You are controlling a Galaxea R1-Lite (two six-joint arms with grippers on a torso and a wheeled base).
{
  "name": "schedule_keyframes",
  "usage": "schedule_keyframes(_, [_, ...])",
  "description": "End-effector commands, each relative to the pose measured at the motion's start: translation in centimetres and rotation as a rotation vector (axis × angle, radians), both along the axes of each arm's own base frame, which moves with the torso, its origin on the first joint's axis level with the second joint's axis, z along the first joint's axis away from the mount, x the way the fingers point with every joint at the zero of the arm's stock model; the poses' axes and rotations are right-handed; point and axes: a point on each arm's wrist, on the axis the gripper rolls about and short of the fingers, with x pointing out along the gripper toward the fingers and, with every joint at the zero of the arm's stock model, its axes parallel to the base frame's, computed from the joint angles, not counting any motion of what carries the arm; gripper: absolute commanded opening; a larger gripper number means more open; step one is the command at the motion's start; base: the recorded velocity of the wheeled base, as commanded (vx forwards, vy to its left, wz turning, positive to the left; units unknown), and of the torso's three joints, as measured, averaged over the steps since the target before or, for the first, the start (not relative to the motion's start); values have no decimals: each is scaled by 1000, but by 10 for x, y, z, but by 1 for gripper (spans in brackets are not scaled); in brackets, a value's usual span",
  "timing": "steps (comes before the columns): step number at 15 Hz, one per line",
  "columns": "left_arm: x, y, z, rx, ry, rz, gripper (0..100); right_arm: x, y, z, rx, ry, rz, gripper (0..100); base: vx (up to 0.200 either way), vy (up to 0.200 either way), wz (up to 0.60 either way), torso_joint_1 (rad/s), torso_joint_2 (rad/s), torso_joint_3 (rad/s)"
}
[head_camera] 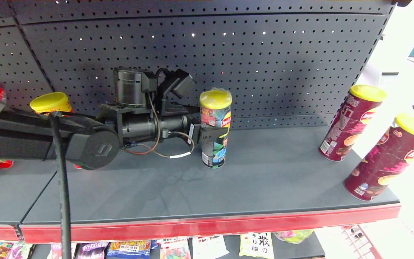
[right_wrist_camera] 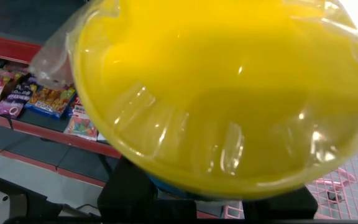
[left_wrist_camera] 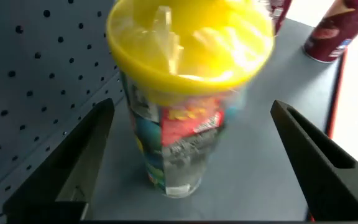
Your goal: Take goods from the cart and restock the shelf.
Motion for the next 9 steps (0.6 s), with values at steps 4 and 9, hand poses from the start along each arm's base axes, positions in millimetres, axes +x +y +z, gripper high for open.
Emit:
schedule_keyframes(4, [14,-11,-2,0,-16,30,100,0,0,0,4,1,-2,0,0,0,0,0,0,0])
schedule_keyframes(9, [16,-12,-3,4,-14,38,100,0,0,0,4,3,0,0,0,0,0,0,0,0])
